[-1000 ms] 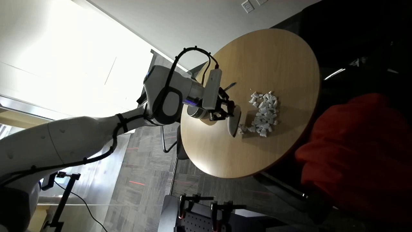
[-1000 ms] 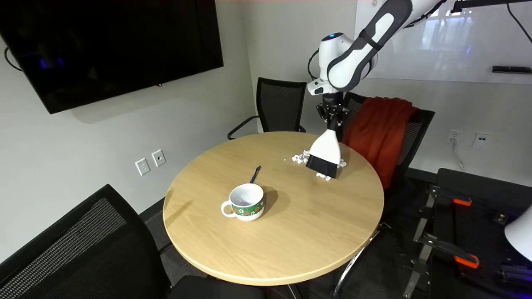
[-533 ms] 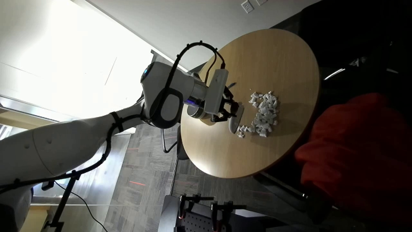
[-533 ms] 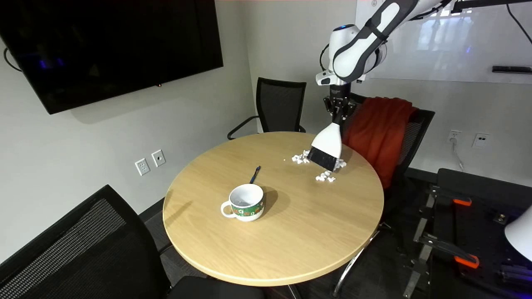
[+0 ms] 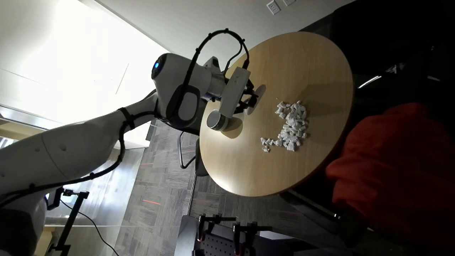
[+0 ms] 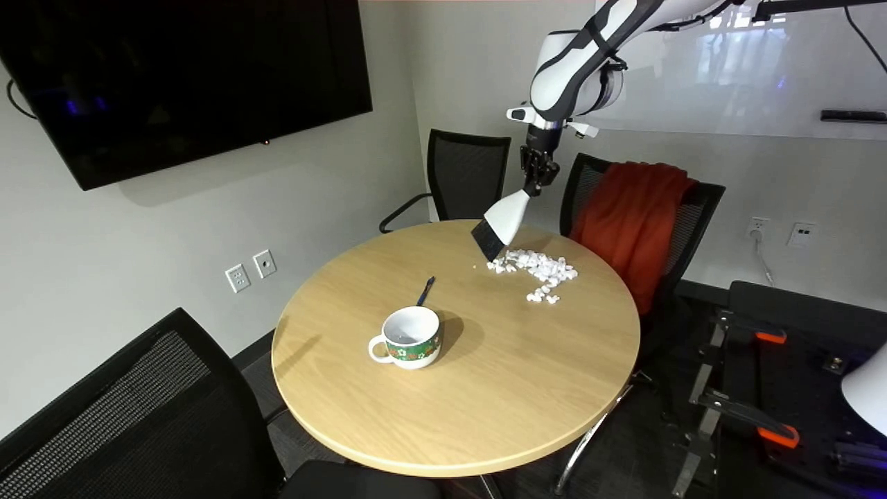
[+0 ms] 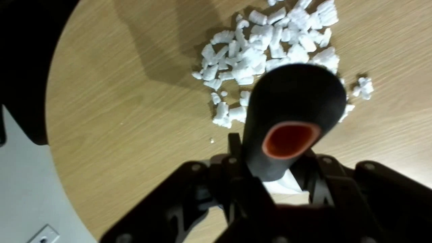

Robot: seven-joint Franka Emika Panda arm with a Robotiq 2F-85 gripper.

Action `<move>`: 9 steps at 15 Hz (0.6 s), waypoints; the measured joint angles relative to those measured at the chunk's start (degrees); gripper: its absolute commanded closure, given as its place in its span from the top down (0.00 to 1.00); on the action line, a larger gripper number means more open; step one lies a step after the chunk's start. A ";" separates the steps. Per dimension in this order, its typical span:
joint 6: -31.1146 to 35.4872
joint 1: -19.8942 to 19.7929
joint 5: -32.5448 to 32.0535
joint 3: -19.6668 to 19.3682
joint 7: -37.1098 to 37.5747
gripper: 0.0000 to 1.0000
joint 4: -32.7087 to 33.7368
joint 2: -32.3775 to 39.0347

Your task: Use the brush to sweep the contents on the table

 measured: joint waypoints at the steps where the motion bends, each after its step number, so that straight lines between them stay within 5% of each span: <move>1: 1.26 0.03 -0.16 -0.07 2.79 0.12 1.59 1.50; 9: 3.01 0.24 -5.23 -0.17 19.34 0.12 13.49 13.66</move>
